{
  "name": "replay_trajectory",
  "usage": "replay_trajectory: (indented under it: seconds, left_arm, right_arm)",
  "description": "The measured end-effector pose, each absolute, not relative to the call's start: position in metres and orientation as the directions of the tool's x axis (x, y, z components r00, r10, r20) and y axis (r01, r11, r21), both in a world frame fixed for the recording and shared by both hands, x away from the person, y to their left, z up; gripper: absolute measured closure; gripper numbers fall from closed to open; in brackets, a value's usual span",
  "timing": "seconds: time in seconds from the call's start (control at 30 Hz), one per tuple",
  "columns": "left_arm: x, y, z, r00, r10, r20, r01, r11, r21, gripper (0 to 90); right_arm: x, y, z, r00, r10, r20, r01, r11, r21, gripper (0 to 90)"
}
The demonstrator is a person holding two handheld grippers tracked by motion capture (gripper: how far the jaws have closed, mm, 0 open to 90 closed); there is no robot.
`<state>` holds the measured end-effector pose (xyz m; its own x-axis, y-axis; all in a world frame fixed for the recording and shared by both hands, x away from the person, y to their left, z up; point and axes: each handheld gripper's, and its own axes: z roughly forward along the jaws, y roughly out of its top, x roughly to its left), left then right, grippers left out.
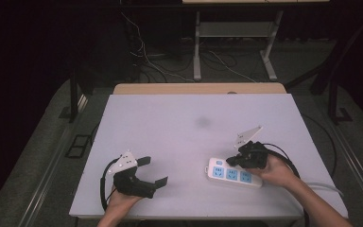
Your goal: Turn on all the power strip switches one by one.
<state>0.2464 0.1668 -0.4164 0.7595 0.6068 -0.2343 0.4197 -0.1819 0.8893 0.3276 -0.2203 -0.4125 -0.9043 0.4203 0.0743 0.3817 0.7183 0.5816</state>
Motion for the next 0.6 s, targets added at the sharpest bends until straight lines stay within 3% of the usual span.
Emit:
replay_trajectory:
  seconds: [0.27, 0.6]
  left_arm:
    - [0.248, 0.167, -0.418, 0.758, 0.607, -0.24, 0.425, -0.181, 0.887, 0.0]
    - [0.248, 0.167, -0.418, 0.757, 0.608, -0.24, 0.425, -0.18, 0.887, 0.0]
  right_arm:
    - [0.333, -0.226, -0.412, -0.892, 0.426, 0.152, 0.429, 0.688, 0.585, 90.0]
    - [0.332, -0.233, -0.394, -0.884, 0.437, 0.168, 0.44, 0.657, 0.612, 90.0]
